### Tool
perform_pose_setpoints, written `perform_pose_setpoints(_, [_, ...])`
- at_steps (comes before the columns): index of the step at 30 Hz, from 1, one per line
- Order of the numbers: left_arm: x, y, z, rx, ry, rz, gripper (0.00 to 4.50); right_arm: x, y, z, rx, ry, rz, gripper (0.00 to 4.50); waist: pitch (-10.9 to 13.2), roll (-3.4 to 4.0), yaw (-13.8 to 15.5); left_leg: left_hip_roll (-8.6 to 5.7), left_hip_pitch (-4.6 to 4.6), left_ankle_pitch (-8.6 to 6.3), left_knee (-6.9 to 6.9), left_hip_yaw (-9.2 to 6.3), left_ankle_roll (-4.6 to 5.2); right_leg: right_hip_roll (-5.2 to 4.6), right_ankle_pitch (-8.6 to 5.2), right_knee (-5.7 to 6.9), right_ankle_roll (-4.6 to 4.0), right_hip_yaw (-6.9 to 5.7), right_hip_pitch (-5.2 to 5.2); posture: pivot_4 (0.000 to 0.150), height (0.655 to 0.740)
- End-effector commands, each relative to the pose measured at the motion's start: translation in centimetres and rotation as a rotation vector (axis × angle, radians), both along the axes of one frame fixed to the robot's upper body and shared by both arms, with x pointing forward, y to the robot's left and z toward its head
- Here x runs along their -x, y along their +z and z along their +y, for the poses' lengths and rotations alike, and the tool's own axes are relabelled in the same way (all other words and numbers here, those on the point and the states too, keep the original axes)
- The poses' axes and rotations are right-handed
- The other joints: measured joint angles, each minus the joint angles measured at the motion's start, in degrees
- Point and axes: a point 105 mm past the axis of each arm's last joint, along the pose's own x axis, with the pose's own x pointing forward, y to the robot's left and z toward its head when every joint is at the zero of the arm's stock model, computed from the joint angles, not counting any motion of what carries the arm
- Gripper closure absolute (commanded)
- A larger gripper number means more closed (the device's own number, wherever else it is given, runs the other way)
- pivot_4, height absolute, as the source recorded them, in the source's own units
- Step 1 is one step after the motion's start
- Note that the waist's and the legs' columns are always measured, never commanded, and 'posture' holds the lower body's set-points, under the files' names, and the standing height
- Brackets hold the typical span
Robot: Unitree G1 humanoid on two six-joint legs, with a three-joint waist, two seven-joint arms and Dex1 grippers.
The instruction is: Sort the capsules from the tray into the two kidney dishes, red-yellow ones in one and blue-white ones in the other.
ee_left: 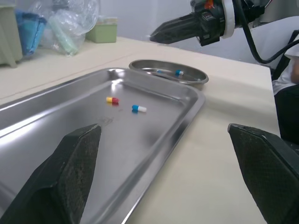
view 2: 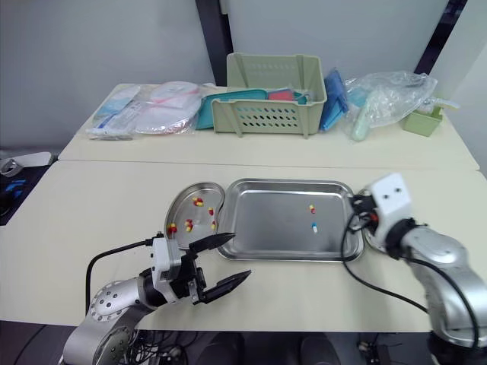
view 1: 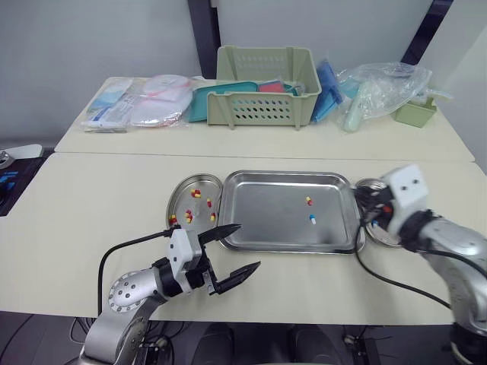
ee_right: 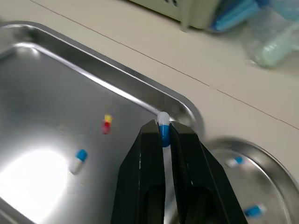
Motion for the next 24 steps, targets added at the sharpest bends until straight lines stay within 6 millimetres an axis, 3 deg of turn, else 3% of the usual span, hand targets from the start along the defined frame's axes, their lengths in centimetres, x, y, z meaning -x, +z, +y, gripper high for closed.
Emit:
perform_pose_setpoints(1, [0.4,0.5,-0.3,0.030,-0.051,-0.028,0.00,0.8,0.3,-2.3,-0.008,-0.065,0.003,4.48,0.00,0.01,-0.15,0.00,0.02,0.00,0.00,0.02,0.00,0.00,0.00,0.00,0.00,0.02,0.01,0.150,0.7400])
perform_pose_setpoints(7, [1.0,-0.6,0.1,0.016,-0.100,-0.024,0.00,1.7,-2.1,-4.0,-0.037,-0.149,0.092,4.48,-0.01,0.02,-0.07,0.00,0.07,0.00,0.01,0.05,0.01,0.00,0.00,0.01,0.00,0.05,0.05,0.150,0.7400])
perform_pose_setpoints(12, [1.2,-1.0,0.0,0.022,-0.106,-0.025,0.00,1.6,-2.6,-4.7,-0.050,-0.204,0.092,4.48,-0.01,0.02,-0.01,0.00,0.06,0.00,0.01,0.05,0.01,0.00,0.00,0.01,0.00,0.05,0.06,0.150,0.7400])
perform_pose_setpoints(14, [1.3,-1.0,-0.1,0.024,-0.106,-0.027,0.00,1.6,-2.6,-4.8,-0.055,-0.210,0.089,3.82,-0.01,0.02,0.00,0.00,0.06,0.00,0.01,0.05,0.01,0.00,0.00,0.00,0.00,0.05,0.06,0.150,0.7400])
perform_pose_setpoints(24, [1.0,-0.8,-0.3,0.039,-0.093,-0.030,0.00,1.7,-1.9,-5.9,-0.041,-0.220,0.070,1.39,-0.01,0.03,0.01,0.00,0.06,0.00,0.01,0.05,0.01,0.00,0.00,0.00,0.00,0.04,0.06,0.150,0.7400])
